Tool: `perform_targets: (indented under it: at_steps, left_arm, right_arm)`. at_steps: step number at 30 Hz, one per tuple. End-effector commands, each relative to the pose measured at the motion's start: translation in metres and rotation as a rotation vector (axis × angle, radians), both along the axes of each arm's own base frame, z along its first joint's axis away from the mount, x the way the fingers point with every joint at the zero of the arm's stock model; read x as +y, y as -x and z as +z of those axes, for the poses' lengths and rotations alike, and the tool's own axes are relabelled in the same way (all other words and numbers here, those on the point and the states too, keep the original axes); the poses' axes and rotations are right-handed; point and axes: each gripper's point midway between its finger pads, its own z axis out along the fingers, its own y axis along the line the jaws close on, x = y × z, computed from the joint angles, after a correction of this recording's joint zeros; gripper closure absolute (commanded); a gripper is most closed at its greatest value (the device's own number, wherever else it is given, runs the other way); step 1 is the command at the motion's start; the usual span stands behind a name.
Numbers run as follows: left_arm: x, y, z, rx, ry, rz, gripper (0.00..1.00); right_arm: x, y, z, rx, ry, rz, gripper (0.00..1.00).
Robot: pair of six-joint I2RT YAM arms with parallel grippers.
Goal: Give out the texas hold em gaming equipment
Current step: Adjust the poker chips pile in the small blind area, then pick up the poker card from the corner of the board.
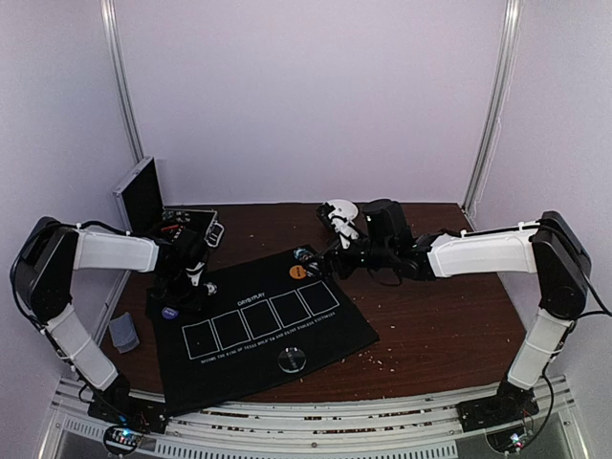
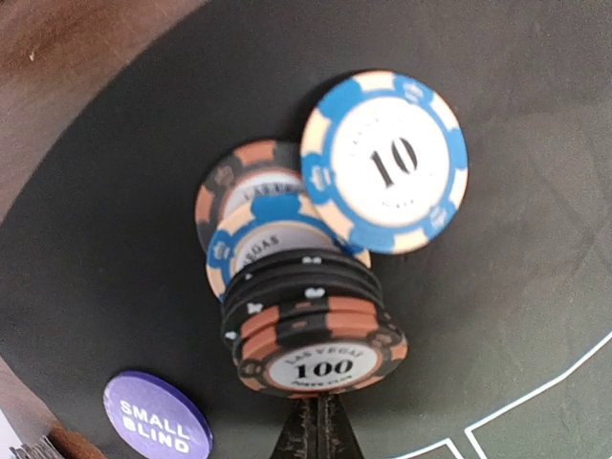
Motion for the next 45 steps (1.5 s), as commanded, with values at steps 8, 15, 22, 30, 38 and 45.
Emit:
perform_targets:
  at_steps: [8,15,22,30,38,45]
  left_arm:
    - [0.008,-0.017,0.035,-0.093,0.046,0.071,0.98]
    - [0.022,-0.020,0.092,-0.088,0.098,0.162,0.46]
    - [0.116,-0.005,0.106,-0.071,0.138,0.610,0.02]
    - [0.166,0.050,0.084,-0.067,0.136,0.940,0.02]
    - [0.162,0.087,0.044,0.025,0.100,0.971,0.02]
    - [0.172,0.092,0.045,-0.020,0.045,0.981,0.02]
  right_arm:
    - [-0.011,0.002,0.025,-0.065,0.018,-0.005,0.00]
    - [-0.022,0.008,0.032,-0.108,0.058,0.060,0.00]
    - [-0.035,0.008,0.032,-0.102,0.060,0.080,0.00]
    - [-0.035,0.023,0.021,-0.092,0.083,0.162,0.00]
    - [-0.036,0.024,0.011,-0.072,0.101,0.194,0.00]
    - [-0.032,0.024,0.008,-0.056,0.097,0.212,0.00]
